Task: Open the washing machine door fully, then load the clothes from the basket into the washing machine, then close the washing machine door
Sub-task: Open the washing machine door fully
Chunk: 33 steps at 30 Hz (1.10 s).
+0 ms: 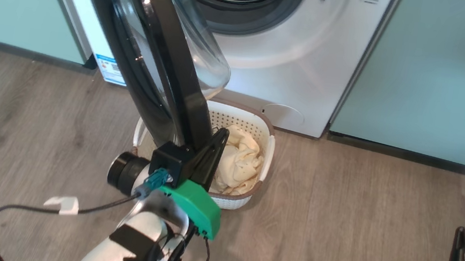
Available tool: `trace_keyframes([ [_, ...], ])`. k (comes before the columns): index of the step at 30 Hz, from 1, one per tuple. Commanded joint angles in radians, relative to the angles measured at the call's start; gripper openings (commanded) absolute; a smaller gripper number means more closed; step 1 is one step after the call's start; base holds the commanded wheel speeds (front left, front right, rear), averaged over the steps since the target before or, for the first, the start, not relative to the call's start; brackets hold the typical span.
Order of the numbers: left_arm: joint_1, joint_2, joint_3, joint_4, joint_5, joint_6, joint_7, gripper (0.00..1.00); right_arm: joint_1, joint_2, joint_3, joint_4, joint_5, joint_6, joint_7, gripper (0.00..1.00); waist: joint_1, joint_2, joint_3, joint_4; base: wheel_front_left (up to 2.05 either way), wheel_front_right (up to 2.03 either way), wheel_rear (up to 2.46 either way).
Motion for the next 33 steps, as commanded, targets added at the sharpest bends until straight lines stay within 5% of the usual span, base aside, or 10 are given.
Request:
trace_keyframes([
  [1, -0.017, 0.035, 0.060, -0.031, -0.006, 0.015, -0.006, 0.00, -0.026, -0.016, 0.019, -0.031, -0.001, -0.003, -0.006, 1.00, 0.0000, 0.0000, -0.001, 0.009, 0.00, 0.00, 0.00],
  [33, 0.213, 0.106, 0.152, -0.193, -0.020, 0.163, -0.009, 0.00, 0.001, -0.016, 0.022, -0.017, -0.044, -0.003, -0.006, 1.00, 0.0000, 0.0000, -0.024, 0.180, 0.00, 0.00, 0.00],
])
